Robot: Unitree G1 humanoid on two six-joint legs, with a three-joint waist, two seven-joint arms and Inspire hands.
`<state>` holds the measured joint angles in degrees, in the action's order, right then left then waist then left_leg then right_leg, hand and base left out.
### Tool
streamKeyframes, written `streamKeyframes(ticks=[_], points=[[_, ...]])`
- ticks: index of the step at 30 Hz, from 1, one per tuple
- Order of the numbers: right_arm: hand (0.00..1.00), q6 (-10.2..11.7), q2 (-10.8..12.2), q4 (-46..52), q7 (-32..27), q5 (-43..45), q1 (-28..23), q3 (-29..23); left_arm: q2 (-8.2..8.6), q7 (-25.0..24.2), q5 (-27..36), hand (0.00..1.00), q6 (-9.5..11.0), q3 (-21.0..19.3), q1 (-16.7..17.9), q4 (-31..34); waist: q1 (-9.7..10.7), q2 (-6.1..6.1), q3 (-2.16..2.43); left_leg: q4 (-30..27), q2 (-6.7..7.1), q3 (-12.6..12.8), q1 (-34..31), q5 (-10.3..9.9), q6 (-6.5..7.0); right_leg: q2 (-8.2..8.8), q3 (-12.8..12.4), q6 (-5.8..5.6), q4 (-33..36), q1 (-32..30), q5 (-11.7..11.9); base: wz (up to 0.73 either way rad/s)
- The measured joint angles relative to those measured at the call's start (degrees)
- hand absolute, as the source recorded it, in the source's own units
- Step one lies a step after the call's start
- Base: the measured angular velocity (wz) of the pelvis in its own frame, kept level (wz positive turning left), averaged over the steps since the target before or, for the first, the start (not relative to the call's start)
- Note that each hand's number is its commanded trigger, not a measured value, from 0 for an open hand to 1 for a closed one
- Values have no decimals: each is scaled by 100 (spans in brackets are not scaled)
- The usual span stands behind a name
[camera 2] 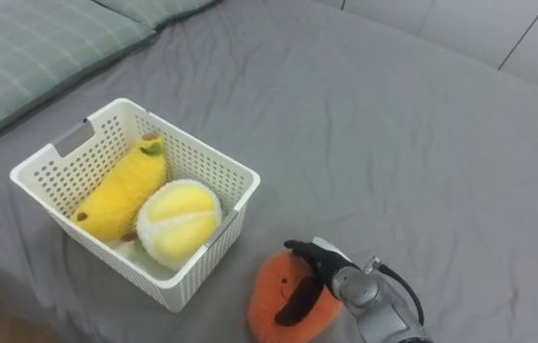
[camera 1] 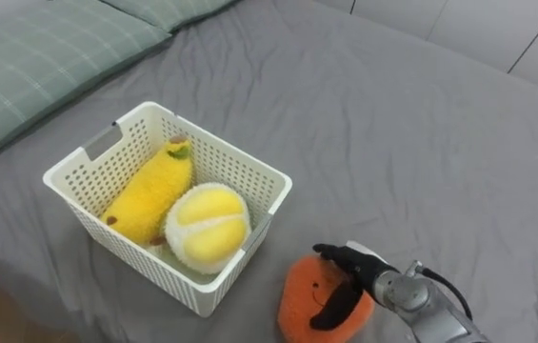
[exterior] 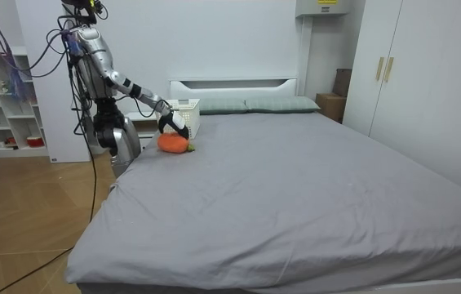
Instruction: Collect toys from the bed
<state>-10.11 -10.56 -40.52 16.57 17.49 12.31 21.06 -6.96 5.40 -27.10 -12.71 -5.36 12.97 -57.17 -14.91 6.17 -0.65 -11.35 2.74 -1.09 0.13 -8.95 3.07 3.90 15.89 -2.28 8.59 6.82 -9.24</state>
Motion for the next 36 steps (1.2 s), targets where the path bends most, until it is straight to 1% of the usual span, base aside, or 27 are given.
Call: streamKeyframes(ticks=[2,3,4,5,6,7,11,13,17,22,26,36], points=[[0,-3,2,-6,45,67,0,0,-4,0,14,0,-1,-2,-8,2,-72,17,12,3,-5,13,4,0,0,-1,-9,1,1,-6,-1,0],[11,-3,-1,-17,52,73,0,-1,-5,0,22,0,-1,-1,-15,2,-81,20,13,0,-4,9,3,0,0,-1,-6,1,0,-4,-1,0],[32,-3,-1,-51,71,81,4,-9,-4,0,34,0,-1,0,-27,2,-97,27,18,-5,-2,0,3,0,0,-1,0,1,0,3,-1,0],[55,-7,1,-68,91,83,5,-14,-10,0,31,0,0,-4,-34,2,-122,44,28,-5,-2,0,4,1,0,-1,-1,1,0,1,-1,0],[75,-8,1,-68,104,83,9,-14,-16,0,31,0,0,-5,-33,2,-132,50,28,-3,-3,1,4,0,0,-1,-3,1,0,2,-1,0],[100,-8,1,-68,107,83,22,-14,-20,0,32,0,0,-4,-32,2,-139,60,26,-1,-4,4,4,0,0,-2,-6,1,0,2,-1,0],[100,-8,-1,-69,103,125,80,-20,-30,0,35,0,-1,-15,-38,4,-147,91,15,0,-4,17,16,0,0,-2,-15,1,0,10,-1,0],[100,-13,0,-69,113,133,89,-20,-25,-1,27,0,-1,-14,-49,9,-194,92,14,-3,-7,28,31,0,1,-1,-16,1,1,15,-1,-2],[100,-126,16,-69,195,158,88,-10,-27,-5,8,0,0,-16,-100,38,-295,91,10,-3,-8,29,47,0,1,-1,-16,1,2,16,-1,0],[100,-138,65,-70,340,234,85,2,-25,-5,9,0,-8,-16,-88,37,-297,99,-8,0,-11,41,46,-1,1,-1,-25,1,2,7,-1,-1],[100,-196,91,-71,419,308,83,14,-27,-5,7,0,-7,-17,-98,37,-277,99,-9,4,-10,42,28,-2,2,-1,-29,1,2,10,-1,0],[100,-205,94,-71,493,324,83,14,-26,-5,7,0,-7,-17,-96,37,-289,100,-8,4,-11,42,46,-1,3,-1,-27,1,2,8,-1,0]])
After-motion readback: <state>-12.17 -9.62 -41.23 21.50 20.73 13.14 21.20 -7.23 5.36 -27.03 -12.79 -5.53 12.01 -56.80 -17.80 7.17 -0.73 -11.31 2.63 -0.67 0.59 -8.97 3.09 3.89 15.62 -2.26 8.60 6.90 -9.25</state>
